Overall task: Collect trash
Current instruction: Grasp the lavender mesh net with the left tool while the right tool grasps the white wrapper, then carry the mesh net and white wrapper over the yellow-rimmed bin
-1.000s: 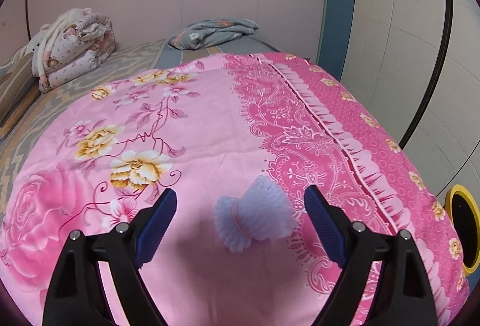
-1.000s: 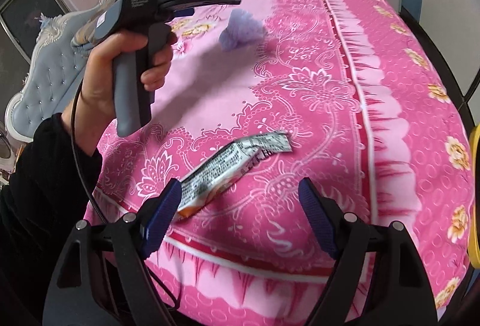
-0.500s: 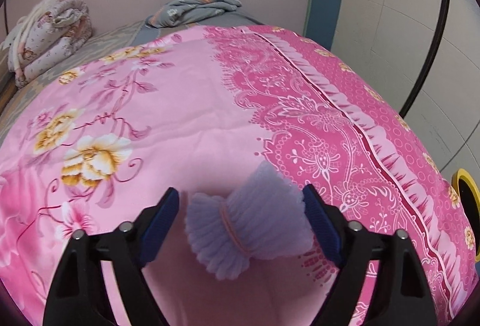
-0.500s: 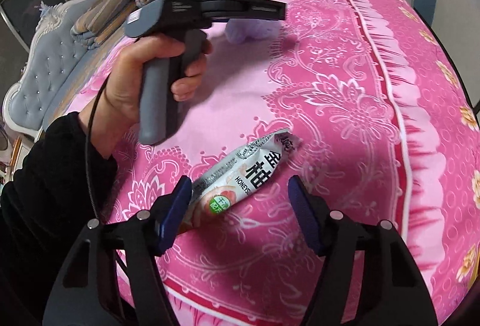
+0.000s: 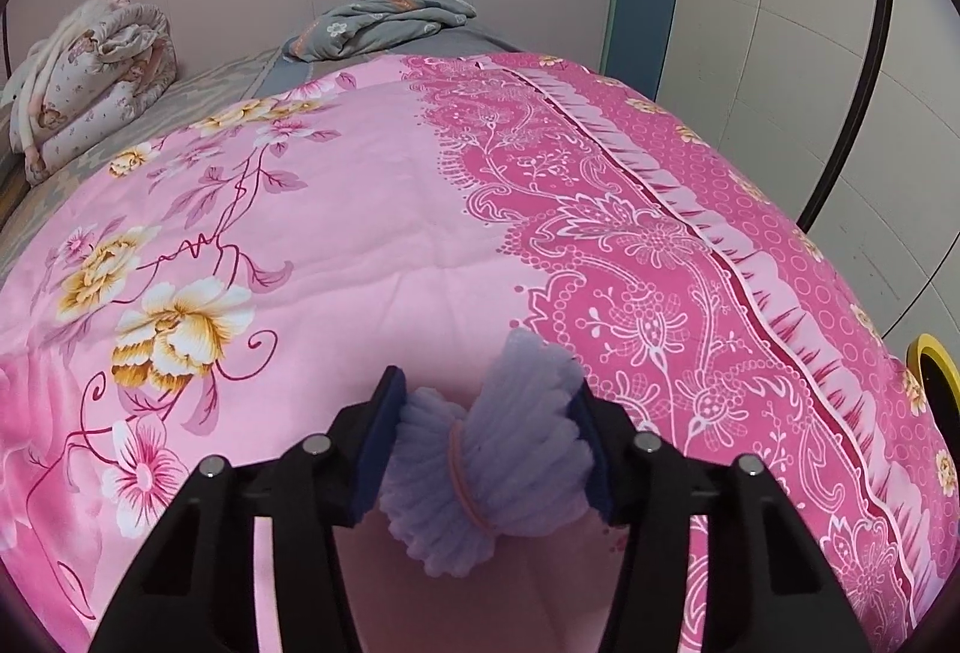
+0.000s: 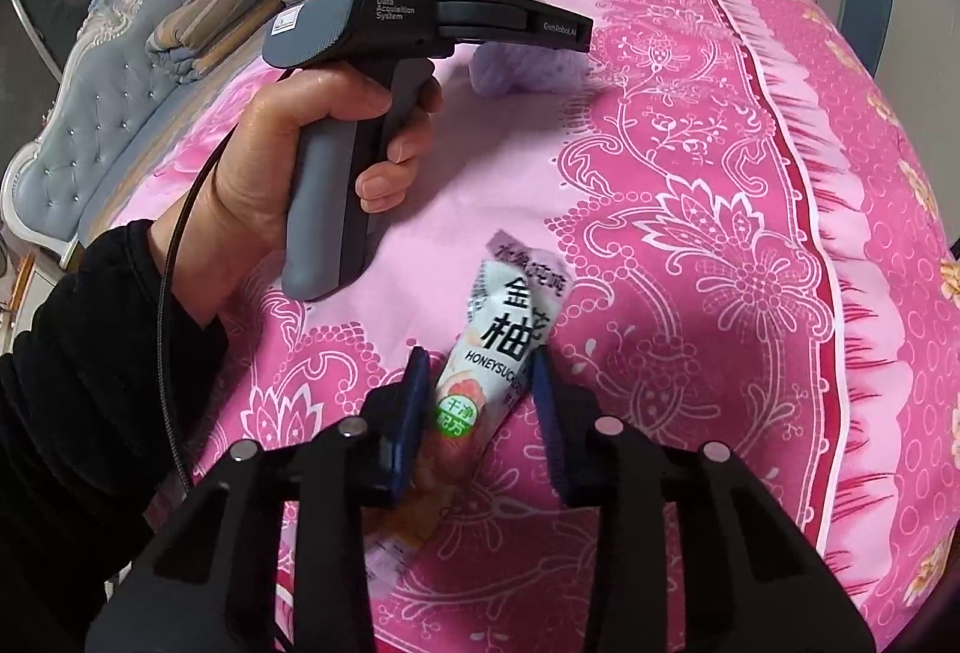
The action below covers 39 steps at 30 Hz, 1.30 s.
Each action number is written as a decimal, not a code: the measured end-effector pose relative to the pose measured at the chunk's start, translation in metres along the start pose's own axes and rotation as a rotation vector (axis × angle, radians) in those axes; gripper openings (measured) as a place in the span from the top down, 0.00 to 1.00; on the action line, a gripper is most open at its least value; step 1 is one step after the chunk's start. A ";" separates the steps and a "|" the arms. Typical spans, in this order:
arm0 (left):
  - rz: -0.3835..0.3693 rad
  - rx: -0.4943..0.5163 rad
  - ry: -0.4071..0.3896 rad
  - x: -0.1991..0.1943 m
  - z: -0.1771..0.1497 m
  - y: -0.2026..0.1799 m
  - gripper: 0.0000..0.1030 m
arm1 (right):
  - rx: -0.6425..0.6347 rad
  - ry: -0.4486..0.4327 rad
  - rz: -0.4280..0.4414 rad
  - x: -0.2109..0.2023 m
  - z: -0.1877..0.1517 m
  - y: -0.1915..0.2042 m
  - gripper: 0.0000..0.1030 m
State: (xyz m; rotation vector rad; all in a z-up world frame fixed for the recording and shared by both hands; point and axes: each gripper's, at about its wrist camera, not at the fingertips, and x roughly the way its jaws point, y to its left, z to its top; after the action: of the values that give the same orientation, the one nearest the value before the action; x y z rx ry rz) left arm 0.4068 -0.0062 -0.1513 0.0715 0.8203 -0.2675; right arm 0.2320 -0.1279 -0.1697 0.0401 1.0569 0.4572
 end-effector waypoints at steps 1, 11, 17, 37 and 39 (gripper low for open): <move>0.002 0.000 -0.002 0.000 0.000 0.000 0.54 | -0.005 -0.003 -0.005 0.000 0.000 0.001 0.70; 0.025 -0.018 -0.019 -0.019 0.001 -0.001 0.62 | 0.012 -0.051 -0.010 -0.025 -0.005 -0.007 0.73; 0.026 -0.018 -0.046 -0.047 0.002 -0.008 0.63 | 0.032 -0.105 -0.031 -0.058 -0.013 -0.018 0.73; -0.009 0.020 -0.235 -0.184 0.007 -0.093 0.63 | 0.136 -0.331 -0.126 -0.197 -0.051 -0.079 0.73; -0.022 0.032 -0.255 -0.196 0.007 -0.107 0.63 | 0.148 -0.358 -0.138 -0.210 -0.053 -0.087 0.73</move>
State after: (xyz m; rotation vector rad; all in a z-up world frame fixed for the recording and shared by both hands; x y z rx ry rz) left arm 0.2565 -0.0699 0.0012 0.0573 0.5637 -0.3037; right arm 0.1311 -0.2968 -0.0433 0.1735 0.7332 0.2336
